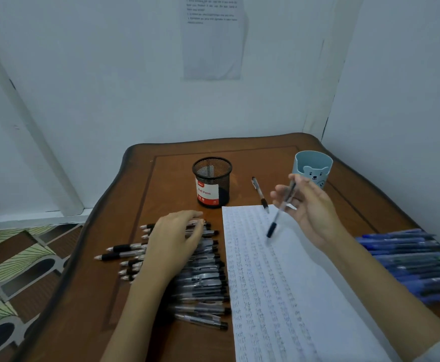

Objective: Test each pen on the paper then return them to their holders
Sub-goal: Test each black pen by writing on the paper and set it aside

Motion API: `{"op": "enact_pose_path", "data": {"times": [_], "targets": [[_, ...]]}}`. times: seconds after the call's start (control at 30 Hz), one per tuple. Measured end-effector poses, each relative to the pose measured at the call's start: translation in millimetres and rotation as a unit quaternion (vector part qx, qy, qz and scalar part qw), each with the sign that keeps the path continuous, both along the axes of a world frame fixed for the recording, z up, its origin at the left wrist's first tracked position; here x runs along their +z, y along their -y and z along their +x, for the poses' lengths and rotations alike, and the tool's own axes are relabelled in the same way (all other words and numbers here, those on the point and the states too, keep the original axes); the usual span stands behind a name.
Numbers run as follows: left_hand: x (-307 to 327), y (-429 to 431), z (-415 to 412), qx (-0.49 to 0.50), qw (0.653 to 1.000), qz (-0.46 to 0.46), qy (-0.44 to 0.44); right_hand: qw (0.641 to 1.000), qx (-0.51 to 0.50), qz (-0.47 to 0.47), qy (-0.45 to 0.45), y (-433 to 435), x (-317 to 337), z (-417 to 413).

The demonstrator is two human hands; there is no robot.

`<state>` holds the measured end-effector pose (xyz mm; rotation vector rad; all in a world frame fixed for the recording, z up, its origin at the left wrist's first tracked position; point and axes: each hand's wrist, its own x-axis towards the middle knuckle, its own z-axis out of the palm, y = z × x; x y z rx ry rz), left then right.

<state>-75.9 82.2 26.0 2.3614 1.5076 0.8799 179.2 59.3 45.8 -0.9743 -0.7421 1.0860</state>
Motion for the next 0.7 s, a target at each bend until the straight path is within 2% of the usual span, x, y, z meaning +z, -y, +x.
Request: {"op": "enact_pose_path", "data": {"times": [0.1,0.23,0.5,0.7], "targets": [[5,9,23,-0.035,0.999,0.002,-0.025,0.994,-0.016,-0.03,-0.099,4,3,16],[6,24,55,-0.1,0.992,-0.018,-0.075,0.984,0.011,-0.07,-0.165,8,-1,31],[-7,20,84,-0.159,0.972,-0.072,-0.16,0.969,0.02,-0.075,-0.235,20,-14,44],[-8,12,84,-0.163,0.969,-0.087,-0.166,0.957,0.043,-0.069,-0.279,18,-23,49]]}}
